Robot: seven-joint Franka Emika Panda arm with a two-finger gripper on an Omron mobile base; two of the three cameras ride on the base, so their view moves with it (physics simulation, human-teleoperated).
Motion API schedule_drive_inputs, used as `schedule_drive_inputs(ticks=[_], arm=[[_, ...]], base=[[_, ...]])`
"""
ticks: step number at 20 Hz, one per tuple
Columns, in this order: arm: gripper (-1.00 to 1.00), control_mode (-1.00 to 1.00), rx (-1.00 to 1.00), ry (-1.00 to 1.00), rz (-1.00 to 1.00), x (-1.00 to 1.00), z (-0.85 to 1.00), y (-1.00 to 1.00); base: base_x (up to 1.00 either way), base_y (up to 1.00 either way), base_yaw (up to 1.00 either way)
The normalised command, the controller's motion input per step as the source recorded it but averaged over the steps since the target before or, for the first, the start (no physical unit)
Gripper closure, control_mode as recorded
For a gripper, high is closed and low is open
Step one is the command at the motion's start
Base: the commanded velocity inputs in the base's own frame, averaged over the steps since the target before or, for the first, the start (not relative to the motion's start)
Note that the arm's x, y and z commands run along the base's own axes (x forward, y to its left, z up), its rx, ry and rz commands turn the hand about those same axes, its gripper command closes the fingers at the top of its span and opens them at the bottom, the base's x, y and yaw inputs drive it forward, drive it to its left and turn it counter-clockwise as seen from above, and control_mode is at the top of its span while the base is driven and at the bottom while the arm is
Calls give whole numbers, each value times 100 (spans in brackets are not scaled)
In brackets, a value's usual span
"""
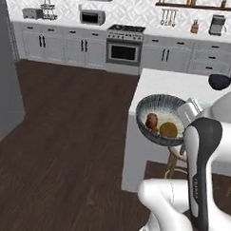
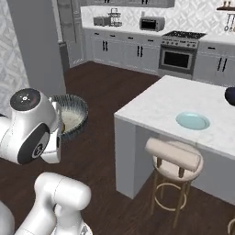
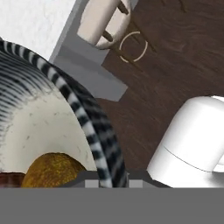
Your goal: Pick the chicken drumstick and avocado from their plates and place them in the bowl. Then put the bowl in the fridge.
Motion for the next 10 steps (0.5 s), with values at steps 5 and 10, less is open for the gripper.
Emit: schedule_drive_inputs(ticks=[5,10], arm=[[100,100,0,0,0,0,0,0],[100,100,0,0,0,0,0,0]], base=[[87,100,38],[100,100,10]])
